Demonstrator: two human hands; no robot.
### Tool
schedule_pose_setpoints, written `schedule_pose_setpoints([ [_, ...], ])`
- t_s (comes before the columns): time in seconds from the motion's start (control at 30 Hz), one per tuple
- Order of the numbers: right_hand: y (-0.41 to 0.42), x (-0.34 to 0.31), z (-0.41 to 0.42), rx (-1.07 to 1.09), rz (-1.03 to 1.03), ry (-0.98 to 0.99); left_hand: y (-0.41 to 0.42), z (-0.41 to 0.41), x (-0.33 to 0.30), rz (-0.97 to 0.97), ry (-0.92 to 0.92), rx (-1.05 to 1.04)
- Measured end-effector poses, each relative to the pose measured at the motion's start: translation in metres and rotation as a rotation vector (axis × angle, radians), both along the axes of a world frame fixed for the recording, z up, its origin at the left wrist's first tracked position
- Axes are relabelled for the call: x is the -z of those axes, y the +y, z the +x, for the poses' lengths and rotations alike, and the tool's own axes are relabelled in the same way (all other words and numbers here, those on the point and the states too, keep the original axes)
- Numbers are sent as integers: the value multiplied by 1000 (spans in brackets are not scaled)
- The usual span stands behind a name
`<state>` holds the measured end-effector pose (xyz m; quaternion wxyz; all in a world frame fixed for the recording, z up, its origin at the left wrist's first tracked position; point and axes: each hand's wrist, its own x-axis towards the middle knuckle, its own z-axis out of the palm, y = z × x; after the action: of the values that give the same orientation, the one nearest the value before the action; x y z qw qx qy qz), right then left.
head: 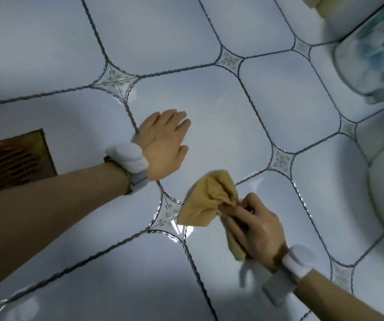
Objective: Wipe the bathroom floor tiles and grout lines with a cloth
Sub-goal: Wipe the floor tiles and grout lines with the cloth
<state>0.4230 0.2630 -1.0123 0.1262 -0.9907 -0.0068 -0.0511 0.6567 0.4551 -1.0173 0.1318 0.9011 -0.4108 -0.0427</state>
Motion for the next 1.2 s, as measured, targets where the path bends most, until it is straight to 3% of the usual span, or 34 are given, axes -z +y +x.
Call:
schedule_pose_setpoints([
  [0.07,-57,0,26,194,-107,-74,1,3,0,51,-10,12],
  [0.17,-150,-3,81,734,-140,-105,1,1,0,93,-28,7],
  [0.27,-162,-5,108,926,-92,-56,2,2,-2,110,-22,34],
  [0.37,-97,-6,91,797,-23,-122,1,5,-5,111,-42,47],
  [0.5,6,-1,20,295,66,-80,1,2,-4,135,-23,34],
  [0.63,-3,-1,-3,-92,46,-28,0,3,-10,140,6,22],
  [0.73,-86,4,35,36,-41,-117,-7,-1,-18,139,-2,28],
  [0.87,-228,7,84,614,-184,-156,-16,-9,-23,128,-41,-3],
  [0.9,-245,8,94,711,-167,-118,-14,-10,-22,98,-51,-30],
  [0.97,-261,4,102,701,-207,21,-18,-14,-27,82,-99,-63],
  [1.1,-238,-34,50,113,-269,261,-35,-27,-47,292,-52,-107],
  [1.2,-209,-45,-34,-218,-224,276,-53,-48,-56,457,-139,-92],
])
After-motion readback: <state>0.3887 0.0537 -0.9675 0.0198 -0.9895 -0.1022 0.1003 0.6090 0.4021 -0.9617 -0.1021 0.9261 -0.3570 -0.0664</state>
